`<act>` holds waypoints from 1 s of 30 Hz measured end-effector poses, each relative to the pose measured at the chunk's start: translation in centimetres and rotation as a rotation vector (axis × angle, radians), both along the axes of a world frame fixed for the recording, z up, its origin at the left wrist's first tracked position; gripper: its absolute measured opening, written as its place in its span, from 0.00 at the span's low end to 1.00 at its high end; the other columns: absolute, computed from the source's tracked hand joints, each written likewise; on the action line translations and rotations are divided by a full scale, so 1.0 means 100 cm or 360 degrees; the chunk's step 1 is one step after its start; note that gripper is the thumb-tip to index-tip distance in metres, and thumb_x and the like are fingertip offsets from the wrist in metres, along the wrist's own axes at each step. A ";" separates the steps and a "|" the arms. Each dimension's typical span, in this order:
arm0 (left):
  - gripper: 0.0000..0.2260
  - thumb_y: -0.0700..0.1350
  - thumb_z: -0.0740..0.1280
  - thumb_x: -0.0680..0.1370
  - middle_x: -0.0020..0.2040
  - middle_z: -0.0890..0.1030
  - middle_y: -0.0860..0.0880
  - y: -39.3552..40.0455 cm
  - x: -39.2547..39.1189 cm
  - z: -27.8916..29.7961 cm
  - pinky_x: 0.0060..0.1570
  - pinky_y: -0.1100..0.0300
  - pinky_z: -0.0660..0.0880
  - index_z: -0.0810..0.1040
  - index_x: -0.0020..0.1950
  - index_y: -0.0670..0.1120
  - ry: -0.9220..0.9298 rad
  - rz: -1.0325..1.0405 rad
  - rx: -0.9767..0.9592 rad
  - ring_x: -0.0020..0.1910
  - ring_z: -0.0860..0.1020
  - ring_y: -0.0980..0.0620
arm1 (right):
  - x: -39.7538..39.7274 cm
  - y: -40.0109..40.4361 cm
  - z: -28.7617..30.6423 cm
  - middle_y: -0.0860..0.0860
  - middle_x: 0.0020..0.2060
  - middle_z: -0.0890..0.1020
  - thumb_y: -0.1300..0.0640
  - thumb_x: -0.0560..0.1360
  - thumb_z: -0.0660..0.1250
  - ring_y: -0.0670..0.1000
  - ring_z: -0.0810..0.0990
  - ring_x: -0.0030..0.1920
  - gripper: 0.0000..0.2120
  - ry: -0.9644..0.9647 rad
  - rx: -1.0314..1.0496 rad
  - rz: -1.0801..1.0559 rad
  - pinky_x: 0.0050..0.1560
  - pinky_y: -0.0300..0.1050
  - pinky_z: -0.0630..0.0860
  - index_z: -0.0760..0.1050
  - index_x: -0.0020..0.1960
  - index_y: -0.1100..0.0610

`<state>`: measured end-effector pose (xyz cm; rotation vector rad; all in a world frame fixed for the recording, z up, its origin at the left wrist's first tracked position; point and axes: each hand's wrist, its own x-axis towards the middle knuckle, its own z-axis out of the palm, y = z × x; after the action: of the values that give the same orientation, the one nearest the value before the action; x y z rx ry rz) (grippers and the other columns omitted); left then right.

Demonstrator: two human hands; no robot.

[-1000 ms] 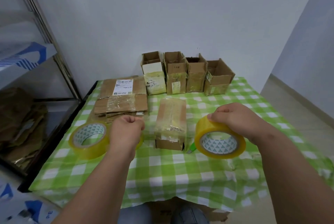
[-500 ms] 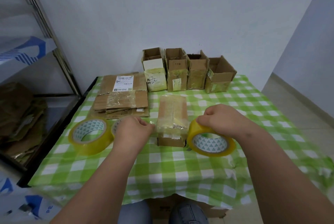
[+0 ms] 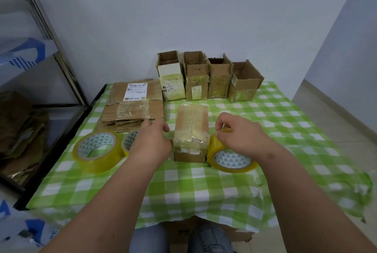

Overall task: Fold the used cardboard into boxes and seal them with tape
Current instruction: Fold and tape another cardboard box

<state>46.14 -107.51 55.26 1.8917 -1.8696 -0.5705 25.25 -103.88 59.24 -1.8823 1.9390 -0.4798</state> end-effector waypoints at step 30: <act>0.18 0.50 0.67 0.80 0.63 0.64 0.62 0.012 0.009 -0.020 0.61 0.63 0.67 0.74 0.70 0.57 0.0289 -0.0592 -0.0239 0.59 0.71 0.60 | 0.030 0.013 -0.023 0.44 0.51 0.80 0.38 0.76 0.62 0.53 0.77 0.54 0.13 0.0699 -0.0417 0.0052 0.66 0.53 0.64 0.78 0.51 0.45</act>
<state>47.03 -106.28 53.30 1.3572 -2.0882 -0.6712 28.26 -102.54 56.92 -2.3415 2.1979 -0.3432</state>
